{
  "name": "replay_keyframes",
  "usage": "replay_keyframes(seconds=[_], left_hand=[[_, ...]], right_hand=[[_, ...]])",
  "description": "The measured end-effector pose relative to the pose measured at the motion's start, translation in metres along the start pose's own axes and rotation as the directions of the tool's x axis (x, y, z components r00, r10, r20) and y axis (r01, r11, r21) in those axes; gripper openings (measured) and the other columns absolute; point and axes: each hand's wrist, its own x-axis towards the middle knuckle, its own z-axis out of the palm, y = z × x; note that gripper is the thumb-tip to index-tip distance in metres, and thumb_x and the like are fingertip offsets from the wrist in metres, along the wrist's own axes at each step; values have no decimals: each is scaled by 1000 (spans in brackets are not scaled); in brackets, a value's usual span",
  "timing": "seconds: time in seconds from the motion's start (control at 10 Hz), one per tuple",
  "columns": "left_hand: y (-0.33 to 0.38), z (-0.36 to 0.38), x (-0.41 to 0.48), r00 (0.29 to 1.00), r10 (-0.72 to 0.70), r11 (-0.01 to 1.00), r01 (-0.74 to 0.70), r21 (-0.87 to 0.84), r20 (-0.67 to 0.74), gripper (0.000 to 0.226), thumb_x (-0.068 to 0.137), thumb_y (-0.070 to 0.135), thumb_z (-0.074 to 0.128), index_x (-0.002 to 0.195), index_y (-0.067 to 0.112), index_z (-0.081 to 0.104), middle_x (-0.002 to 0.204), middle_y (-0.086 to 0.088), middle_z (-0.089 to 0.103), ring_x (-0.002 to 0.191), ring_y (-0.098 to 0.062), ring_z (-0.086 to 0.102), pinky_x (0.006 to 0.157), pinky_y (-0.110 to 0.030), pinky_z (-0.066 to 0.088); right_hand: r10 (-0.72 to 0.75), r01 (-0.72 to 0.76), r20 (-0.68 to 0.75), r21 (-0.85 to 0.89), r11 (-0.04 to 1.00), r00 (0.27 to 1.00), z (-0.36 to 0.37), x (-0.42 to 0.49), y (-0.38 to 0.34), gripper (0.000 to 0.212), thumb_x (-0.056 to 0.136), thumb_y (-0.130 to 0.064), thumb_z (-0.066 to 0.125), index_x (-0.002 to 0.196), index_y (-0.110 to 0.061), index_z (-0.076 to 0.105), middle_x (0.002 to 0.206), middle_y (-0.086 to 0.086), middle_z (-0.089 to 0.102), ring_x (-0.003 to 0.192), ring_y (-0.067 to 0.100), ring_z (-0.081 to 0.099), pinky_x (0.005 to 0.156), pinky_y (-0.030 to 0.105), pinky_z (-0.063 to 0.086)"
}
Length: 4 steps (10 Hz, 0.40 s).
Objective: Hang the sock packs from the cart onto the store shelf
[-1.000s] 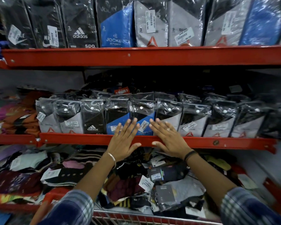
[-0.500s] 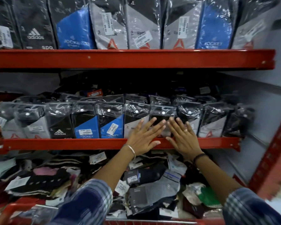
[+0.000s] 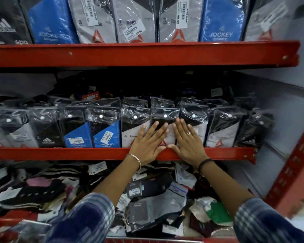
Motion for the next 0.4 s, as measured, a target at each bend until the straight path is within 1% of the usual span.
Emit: replay_keyframes(seconds=[0.1, 0.2, 0.3, 0.4], left_hand=[[3, -3, 1, 1000, -5, 1000, 5, 15, 27, 60, 97, 50, 3, 148, 18, -3, 153, 1, -24, 141, -23, -14, 112, -49, -13], [6, -14, 0, 997, -27, 999, 29, -21, 76, 62, 96, 50, 11, 148, 17, -1, 153, 2, -25, 142, -22, -12, 112, -48, -12], [9, -34, -12, 995, 4, 996, 4, -86, 98, 62, 95, 45, 18, 148, 16, 4, 153, 5, -23, 143, -19, -7, 113, -44, -14], [3, -65, -17, 999, -35, 992, 36, -117, 17, 57, 97, 43, 8, 148, 20, -2, 154, 7, -20, 143, -16, -6, 113, -43, -15]], right_hand=[[-1, 1, 36, 9, 1000, 999, -4, 0, -1, 72, 93, -60, 2, 145, -12, -17, 152, 2, -32, 142, 16, -17, 116, 32, -11], [-13, 9, 109, 34, 999, 994, -11, -1, -2, 72, 93, -59, -1, 145, -10, -14, 152, 4, -31, 142, 17, -16, 117, 34, -6], [-22, 7, 180, 87, 996, 983, -33, -12, -11, 72, 94, -58, 0, 147, -8, -2, 157, 10, -9, 144, 19, -4, 117, 37, 4], [42, -61, 118, 167, 984, 992, -60, -21, -24, 67, 97, -52, 5, 147, -8, 11, 156, 11, 15, 143, 17, 6, 117, 36, 4]])
